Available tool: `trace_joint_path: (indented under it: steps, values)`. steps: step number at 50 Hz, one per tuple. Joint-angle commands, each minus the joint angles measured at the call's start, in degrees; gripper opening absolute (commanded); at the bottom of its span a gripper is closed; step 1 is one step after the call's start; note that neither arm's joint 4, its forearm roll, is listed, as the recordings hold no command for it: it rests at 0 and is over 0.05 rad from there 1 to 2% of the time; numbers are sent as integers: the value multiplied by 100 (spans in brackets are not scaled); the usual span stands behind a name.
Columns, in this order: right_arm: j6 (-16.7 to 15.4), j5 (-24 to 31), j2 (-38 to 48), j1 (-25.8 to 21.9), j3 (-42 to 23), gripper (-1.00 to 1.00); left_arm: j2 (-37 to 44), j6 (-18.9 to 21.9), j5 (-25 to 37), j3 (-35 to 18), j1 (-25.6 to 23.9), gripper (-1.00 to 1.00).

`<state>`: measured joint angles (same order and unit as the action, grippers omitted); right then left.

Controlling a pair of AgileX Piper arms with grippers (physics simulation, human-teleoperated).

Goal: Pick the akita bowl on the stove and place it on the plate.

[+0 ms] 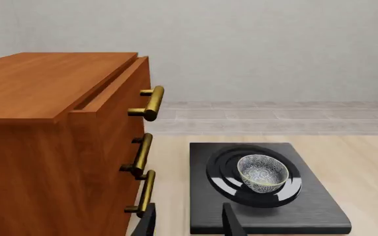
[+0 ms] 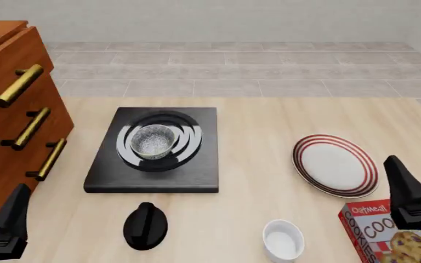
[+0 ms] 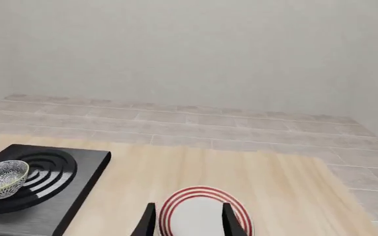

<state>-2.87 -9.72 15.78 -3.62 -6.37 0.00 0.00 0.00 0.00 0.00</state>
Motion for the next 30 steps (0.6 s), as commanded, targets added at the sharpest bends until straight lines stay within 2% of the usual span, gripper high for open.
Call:
trace_joint_path:
  steps: [1,3,5,6,9,10,12,14,18,30]
  values:
    - [-210,-358,1081,-362,-800,100,0,0,0,0,0,100]
    - [-188,-232,1191,-489,-1077,100,0,0,0,0,0,100]
    - [-396,-214,1466,-622,-1257,100,0,0,0,0,0,100]
    - [-532,-112,2077,-835,-1747,100,0,0,0,0,0,100]
    - [-687,-194,2364,-1079,-1842,100,0,0,0,0,0,100]
    - [-943,-274,2556,-1084,-1881,100,0,0,0,0,0,100]
    - [-613,-208,2662,-1113,-2036,100,0,0,0,0,0,100]
    - [-798,-216,2870,-1220,-2177,100,0,0,0,0,0,100]
    - [-916,-239,3115,-1377,-2318,100,0,0,0,0,0,100]
    - [-955,-1,3997,-1847,-3129,100,0,0,0,0,0,100]
